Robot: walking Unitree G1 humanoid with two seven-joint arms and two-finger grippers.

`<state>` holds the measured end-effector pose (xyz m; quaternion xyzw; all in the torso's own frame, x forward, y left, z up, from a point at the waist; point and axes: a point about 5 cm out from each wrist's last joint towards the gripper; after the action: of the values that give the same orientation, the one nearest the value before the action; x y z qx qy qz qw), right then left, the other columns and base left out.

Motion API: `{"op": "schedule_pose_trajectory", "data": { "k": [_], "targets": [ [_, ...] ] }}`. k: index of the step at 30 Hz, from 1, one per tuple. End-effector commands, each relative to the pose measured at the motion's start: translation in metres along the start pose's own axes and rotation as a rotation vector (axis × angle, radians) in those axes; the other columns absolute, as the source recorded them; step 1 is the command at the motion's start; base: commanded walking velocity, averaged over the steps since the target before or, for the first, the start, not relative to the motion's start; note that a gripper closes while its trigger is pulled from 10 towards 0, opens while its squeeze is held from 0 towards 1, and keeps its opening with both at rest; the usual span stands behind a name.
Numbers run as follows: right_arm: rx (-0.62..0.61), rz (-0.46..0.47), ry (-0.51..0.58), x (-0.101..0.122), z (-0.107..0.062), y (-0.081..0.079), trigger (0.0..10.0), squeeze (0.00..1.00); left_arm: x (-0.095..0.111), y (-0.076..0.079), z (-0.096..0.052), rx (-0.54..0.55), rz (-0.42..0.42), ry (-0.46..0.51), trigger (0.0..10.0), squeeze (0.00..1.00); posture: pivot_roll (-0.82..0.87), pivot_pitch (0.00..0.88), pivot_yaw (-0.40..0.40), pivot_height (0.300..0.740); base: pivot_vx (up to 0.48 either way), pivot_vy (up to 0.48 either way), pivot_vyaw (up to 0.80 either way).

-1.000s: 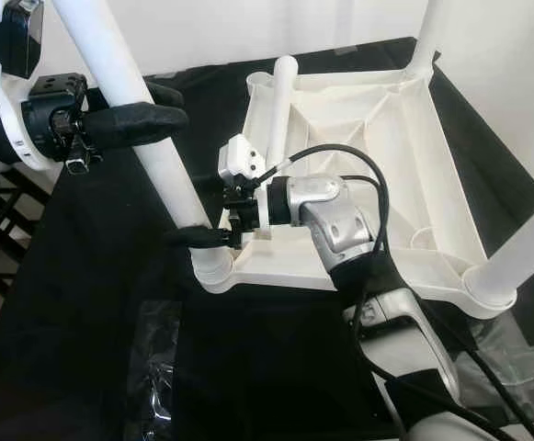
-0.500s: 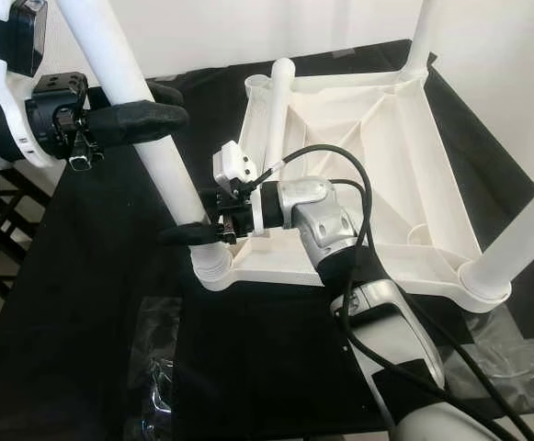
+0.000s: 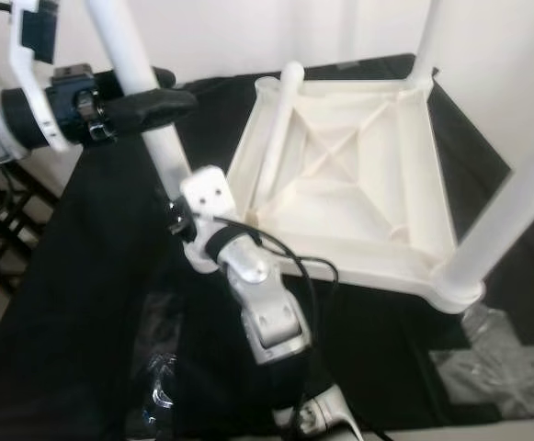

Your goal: Building children table

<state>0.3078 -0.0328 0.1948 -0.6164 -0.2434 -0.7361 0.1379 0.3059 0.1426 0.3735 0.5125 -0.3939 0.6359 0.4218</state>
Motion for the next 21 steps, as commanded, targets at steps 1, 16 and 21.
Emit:
{"op": "schedule_pose_trajectory", "data": {
  "k": [1, 16, 21],
  "targets": [
    [0.012, 0.032, -0.13, -0.03, -0.001, -0.009, 0.0, 0.0, 0.002, 0.001, -0.001, -0.007, 0.02, -0.005, 10.0, 0.0, 0.02, 0.124, 0.123, 0.74, 0.0, 0.0, 0.0],
    [0.145, 0.004, -0.076, -0.009, 0.001, -0.024, 3.3, 0.0, -0.001, 0.0, 0.0, -0.029, -0.003, -0.009, 0.0, 0.0, 0.01, 0.105, 0.131, 0.74, 0.0, 0.0, 0.0],
    [0.576, -0.033, 0.106, 0.031, 0.005, 0.004, 10.0, 1.0, -0.002, -0.001, 0.001, -0.032, 0.004, -0.017, 0.0, 0.0, 0.02, 0.089, 0.134, 0.74, 0.0, 0.0, 0.0]
  ]
}}
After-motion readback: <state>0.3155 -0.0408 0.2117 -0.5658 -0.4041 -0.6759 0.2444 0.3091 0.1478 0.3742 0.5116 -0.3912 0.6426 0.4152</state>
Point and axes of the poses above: a point about 5 cm out from each wrist's last joint towards the gripper, its own z axis pointing out of the wrist towards the gripper, its own x axis along the axis of the wrist's last joint, y = z × x, and after that the axes turned 2 degrees about -z, right-handed
